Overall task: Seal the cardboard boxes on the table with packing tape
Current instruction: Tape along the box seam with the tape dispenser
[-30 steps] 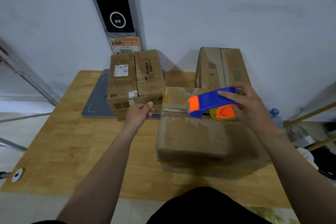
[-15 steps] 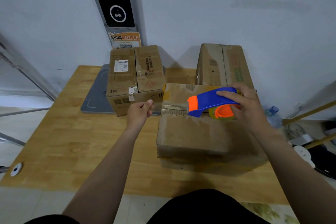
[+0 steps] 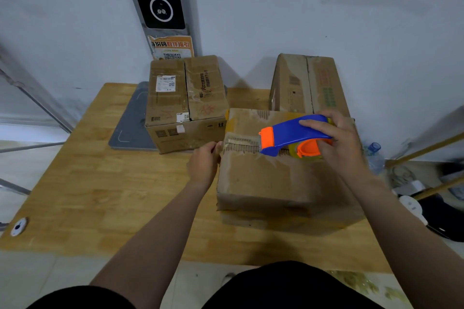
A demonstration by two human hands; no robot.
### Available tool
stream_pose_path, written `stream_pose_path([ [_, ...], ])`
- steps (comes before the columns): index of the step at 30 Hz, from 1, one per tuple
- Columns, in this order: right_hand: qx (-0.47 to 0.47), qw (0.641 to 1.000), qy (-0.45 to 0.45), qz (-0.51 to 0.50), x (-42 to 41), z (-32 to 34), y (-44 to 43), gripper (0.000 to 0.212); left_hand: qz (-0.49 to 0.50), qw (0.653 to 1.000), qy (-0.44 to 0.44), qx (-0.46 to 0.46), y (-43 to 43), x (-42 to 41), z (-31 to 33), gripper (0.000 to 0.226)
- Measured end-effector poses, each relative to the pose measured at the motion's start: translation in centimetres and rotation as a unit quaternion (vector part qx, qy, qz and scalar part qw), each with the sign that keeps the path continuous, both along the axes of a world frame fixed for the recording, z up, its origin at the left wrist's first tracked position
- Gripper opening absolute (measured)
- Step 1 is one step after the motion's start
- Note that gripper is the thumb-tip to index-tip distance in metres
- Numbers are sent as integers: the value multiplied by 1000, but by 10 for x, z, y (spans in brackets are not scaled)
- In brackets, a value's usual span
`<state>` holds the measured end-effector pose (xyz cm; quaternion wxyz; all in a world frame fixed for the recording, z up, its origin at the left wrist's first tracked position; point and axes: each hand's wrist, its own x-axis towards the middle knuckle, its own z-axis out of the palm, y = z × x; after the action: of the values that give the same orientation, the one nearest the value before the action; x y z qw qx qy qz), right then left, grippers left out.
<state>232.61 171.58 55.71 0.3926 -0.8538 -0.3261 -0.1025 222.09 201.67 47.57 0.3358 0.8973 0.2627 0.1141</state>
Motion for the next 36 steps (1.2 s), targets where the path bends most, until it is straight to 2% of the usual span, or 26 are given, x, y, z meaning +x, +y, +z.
stream_pose_path([
  [2, 3, 1000, 3, 3, 0, -1, 0, 76, -18, 996, 75, 50, 2, 1, -7, 22],
  [5, 3, 1000, 13, -5, -1, 0, 1, 79, -13, 984, 179, 3, 9, -4, -23, 52],
  [6, 3, 1000, 15, -8, -1, 0, 1, 81, 4, 983, 184, -26, 11, -5, -24, 55],
  [8, 2, 1000, 19, -10, -2, -1, 1, 82, 40, 985, 155, -66, 14, -7, -13, 40],
  [10, 6, 1000, 23, -8, -2, -2, 1, 80, 51, 992, 83, -83, 15, -4, 6, 30],
  [12, 12, 1000, 21, -8, -2, -3, 1, 79, 58, 994, 4, -95, 7, 0, 35, 30],
  [14, 13, 1000, 17, -12, -2, -3, 1, 79, 40, 993, -29, -107, -3, 6, 55, 29],
  [19, 28, 999, 14, -11, -3, -5, -1, 69, 9, 993, 81, -86, -25, 12, 65, 41],
  [23, 9, 1000, 18, -8, 0, -6, -2, 69, 9, 989, 139, -37, -41, 14, 61, 42],
  [27, -6, 1000, -2, 7, 1, -4, -4, 65, 41, 981, 191, -13, -50, 18, 60, 65],
  [36, -38, 994, 77, 71, 14, 4, -25, 80, 107, 970, 197, -97, -48, 26, 58, 68],
])
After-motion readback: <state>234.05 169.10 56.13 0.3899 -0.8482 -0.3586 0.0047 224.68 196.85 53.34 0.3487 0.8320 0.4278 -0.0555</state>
